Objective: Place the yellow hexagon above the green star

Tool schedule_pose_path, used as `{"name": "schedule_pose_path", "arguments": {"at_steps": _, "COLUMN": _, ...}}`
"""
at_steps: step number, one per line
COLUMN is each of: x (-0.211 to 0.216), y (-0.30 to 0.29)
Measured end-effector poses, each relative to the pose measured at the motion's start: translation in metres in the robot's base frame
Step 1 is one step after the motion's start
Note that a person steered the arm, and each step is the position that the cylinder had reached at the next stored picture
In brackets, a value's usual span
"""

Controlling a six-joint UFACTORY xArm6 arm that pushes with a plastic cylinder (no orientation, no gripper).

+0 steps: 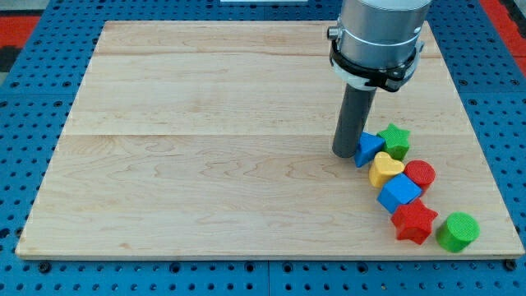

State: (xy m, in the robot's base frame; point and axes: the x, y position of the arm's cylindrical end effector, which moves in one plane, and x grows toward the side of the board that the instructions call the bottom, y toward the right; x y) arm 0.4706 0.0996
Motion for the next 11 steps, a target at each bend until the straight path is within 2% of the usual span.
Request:
{"name": "schedule_pose_path", "arguments": {"at_steps": 1, "x": -0.049, "y": -0.056}}
{"name": "schedule_pose_path", "arguments": {"at_steps": 3, "x": -0.169, "y": -0.027}}
{"name": "schedule_pose_path", "arguments": {"at_steps": 4, "x": -0.202, "y": 0.013}}
{"name": "schedule_pose_path", "arguments": {"at_steps": 5, "x": -0.174, "y": 0.051}}
{"name": "schedule_pose_path", "arguments": {"at_steps": 6, "x": -0.147, "y": 0.054}}
{"name": "schedule_pose_path", "arguments": {"at_steps": 7, "x": -0.155, "y": 0.058}}
{"name": "schedule_pose_path", "arguments": {"at_steps": 8, "x": -0.173, "y": 0.095}}
{"name": "schedule_pose_path", "arguments": {"at_steps": 9, "x": -0.165, "y": 0.111}}
{"name": "schedule_pose_path", "arguments": {"at_steps": 11, "x": -0.083, "y": 0.105}}
